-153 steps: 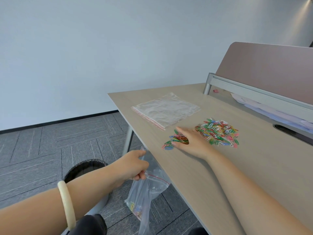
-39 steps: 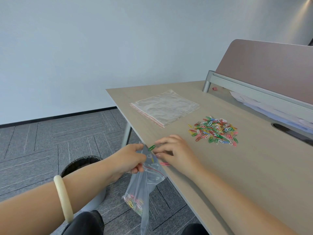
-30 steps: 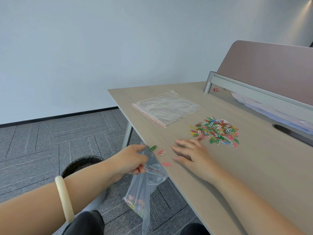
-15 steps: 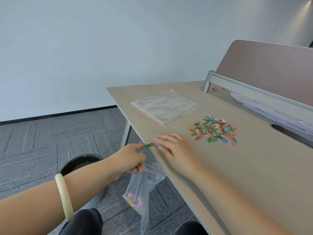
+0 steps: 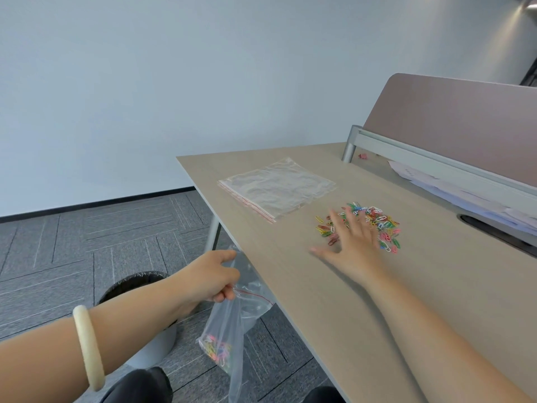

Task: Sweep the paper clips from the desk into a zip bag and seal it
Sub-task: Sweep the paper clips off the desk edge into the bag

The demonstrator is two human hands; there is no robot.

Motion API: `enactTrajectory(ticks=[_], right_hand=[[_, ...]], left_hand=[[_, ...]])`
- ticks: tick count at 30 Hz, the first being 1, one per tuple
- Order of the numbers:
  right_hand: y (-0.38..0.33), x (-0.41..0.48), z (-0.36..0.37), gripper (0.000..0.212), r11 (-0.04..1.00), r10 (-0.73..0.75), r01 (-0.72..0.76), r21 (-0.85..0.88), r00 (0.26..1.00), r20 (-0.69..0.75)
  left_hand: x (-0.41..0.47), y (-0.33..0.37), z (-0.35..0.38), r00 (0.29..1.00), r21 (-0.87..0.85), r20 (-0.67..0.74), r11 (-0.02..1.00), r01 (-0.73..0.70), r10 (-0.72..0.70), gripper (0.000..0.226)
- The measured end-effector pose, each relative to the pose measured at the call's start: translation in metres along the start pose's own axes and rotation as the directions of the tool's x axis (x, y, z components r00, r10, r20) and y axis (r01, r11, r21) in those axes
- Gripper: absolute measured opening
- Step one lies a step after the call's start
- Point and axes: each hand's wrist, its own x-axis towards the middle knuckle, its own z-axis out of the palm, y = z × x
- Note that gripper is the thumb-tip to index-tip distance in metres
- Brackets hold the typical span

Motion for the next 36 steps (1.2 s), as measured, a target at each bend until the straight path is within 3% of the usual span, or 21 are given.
enactTrajectory(ticks=[3,7,11,17,21,25,29,33,36], right_hand=[[0.017,0.023,0.004,0.106,0.993,0.118,-0.118,-0.011,0.993,0.011],[0.015,0.055,0.004,0.099,1.000,0.025,-0.024,-0.018,0.998,0.058],[0.015,0.063,0.004,0.076,0.996,-0.086,0.088,-0.007,0.987,0.132],[0.012,0.049,0.005,0.037,0.944,-0.254,0.254,0.213,0.967,-0.028],[-0.014,0.026,0.006,0.027,0.865,-0.404,0.389,0.318,0.914,-0.020],[-0.046,0.004,0.009,0.028,0.788,-0.520,0.461,0.408,0.853,0.039],[-0.066,-0.012,0.005,0.044,0.739,-0.561,0.478,0.474,0.826,0.042],[-0.055,-0.018,-0.007,0.053,0.757,-0.526,0.471,0.454,0.850,-0.004],[-0.045,-0.022,-0.005,0.075,0.820,-0.480,0.412,0.397,0.873,0.084]], left_hand=[[0.002,0.003,-0.001,1.000,0.019,0.000,1.000,0.006,-0.006,0.068],[0.004,0.007,-0.001,1.000,0.037,0.000,0.999,0.008,-0.008,0.068],[0.005,0.011,-0.002,1.000,0.055,-0.006,0.998,0.018,-0.018,0.067],[0.007,0.011,0.003,1.000,0.057,-0.016,0.998,0.023,-0.022,0.067],[0.011,0.006,0.006,0.999,0.053,-0.022,0.998,0.032,-0.031,0.067],[0.010,0.004,0.008,0.999,0.048,-0.016,0.998,0.030,-0.029,0.068],[0.008,0.001,0.008,1.000,0.043,-0.011,0.999,0.029,-0.029,0.068],[0.007,-0.001,0.007,1.000,0.034,-0.003,0.999,0.020,-0.019,0.067],[0.008,-0.002,0.007,1.000,0.019,0.004,1.000,0.020,-0.020,0.068]])
